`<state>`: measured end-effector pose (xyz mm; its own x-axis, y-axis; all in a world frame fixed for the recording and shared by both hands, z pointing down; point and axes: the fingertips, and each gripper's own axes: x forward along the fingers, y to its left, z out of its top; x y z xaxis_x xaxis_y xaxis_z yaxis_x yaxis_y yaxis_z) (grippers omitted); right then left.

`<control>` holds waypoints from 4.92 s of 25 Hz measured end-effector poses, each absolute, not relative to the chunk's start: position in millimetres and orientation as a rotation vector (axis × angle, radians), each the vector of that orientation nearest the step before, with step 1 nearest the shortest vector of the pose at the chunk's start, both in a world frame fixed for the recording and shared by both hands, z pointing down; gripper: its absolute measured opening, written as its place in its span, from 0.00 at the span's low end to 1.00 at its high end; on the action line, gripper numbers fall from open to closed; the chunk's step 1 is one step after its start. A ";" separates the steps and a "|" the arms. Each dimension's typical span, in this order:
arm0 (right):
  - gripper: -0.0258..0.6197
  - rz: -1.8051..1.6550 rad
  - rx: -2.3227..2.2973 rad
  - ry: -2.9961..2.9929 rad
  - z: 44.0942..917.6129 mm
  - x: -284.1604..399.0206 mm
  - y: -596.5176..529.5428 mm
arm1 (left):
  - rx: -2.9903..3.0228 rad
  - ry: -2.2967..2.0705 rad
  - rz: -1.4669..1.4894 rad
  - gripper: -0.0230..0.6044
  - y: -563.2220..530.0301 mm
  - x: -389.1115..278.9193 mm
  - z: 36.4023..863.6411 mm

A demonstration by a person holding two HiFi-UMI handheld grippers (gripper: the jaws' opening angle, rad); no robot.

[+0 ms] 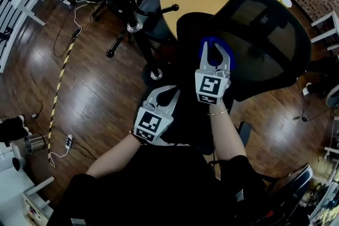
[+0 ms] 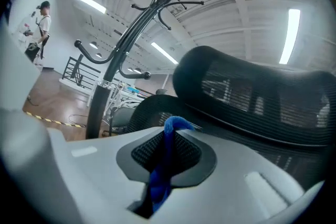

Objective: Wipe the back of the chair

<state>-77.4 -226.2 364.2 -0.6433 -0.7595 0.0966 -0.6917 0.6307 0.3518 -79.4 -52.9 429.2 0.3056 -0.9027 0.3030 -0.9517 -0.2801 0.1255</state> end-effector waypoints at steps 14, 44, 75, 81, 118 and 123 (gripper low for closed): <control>0.09 -0.354 0.915 -2.777 363.6 -181.3 -172.3 | 2.306 -1.642 0.324 0.05 -50.2 -112.4 459.6; 0.09 -0.540 1.946 -2.088 364.9 234.7 -273.4 | 2.380 -1.463 0.207 0.05 -122.1 11.3 556.2; 0.09 -0.499 0.872 -2.782 420.2 -159.7 -165.2 | 2.322 -1.480 0.155 0.05 -57.0 -86.4 540.4; 0.09 -0.155 1.383 -2.804 391.6 -2.8 -194.8 | 2.389 -1.388 0.241 0.05 -53.2 -59.5 540.6; 0.09 -0.579 1.141 -2.490 495.8 -73.4 -185.3 | 2.181 -1.641 0.013 0.05 -42.2 -110.2 530.5; 0.09 -0.533 0.933 -2.561 521.5 -140.3 -157.4 | 2.182 -1.656 -0.004 0.05 -35.6 -126.3 529.5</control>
<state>-140.3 -157.4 521.5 -0.7160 -0.6676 0.2040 -0.5308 0.7105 0.4620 -126.3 -35.6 529.5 0.2984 -0.9251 0.2348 -0.9240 -0.2184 0.3139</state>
